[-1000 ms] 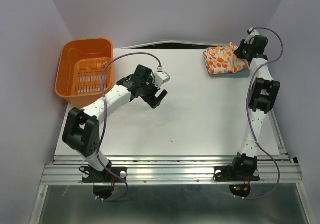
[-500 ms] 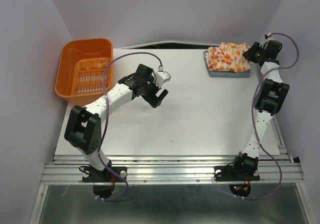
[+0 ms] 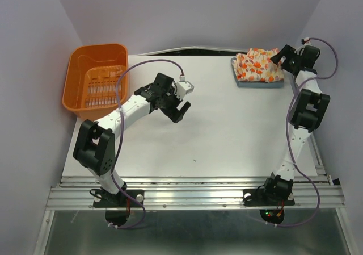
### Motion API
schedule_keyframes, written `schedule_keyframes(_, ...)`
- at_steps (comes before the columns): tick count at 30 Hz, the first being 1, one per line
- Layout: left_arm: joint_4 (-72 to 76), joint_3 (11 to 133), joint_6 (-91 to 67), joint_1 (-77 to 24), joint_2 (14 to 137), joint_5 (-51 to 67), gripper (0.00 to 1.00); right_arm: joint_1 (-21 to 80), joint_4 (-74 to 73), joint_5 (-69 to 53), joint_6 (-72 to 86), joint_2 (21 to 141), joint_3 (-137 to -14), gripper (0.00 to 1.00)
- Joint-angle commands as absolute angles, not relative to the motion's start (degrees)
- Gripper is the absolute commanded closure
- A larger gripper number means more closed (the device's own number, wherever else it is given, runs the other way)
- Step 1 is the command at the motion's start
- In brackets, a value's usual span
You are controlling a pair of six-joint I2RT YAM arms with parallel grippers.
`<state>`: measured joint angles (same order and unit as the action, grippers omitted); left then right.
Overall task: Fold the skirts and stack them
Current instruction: Neatly place the folded skirt to the corner
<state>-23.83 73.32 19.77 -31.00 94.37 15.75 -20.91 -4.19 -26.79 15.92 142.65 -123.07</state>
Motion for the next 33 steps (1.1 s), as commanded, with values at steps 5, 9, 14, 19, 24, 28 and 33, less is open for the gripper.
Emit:
schedule_keyframes(5,-22.1,72.3,17.5,-28.6,90.6,20.7,0.02,-20.6,8.1,-32.9,27.4,132.4,-120.2,0.04)
schedule_keyframes(9,-19.3,72.5,14.0,-25.0,88.9,25.1,0.02,-18.6,2.5,-36.0,25.0,132.3,-122.8,0.00)
schedule_keyframes(14,-15.0,78.2,12.3,-20.9,88.2,24.5,0.02,-14.3,-11.6,-38.1,12.3,124.6,-119.5,0.00)
schedule_keyframes(19,-12.7,85.2,11.4,-20.2,91.4,23.5,0.01,-8.5,-21.4,-34.7,-1.5,112.1,-103.2,0.00)
schedule_keyframes(24,-10.3,83.4,10.0,-20.2,94.0,23.6,0.02,-3.0,-26.0,-31.5,-5.5,100.4,-84.7,0.00)
schedule_keyframes(28,-8.3,76.8,10.1,-20.2,94.1,22.7,0.01,-1.6,-24.5,-29.3,-5.9,94.5,-71.2,0.00)
schedule_keyframes(33,-7.1,68.9,10.4,-20.3,92.4,21.9,0.02,-0.4,-22.4,-27.7,-7.6,88.7,-61.8,0.00)
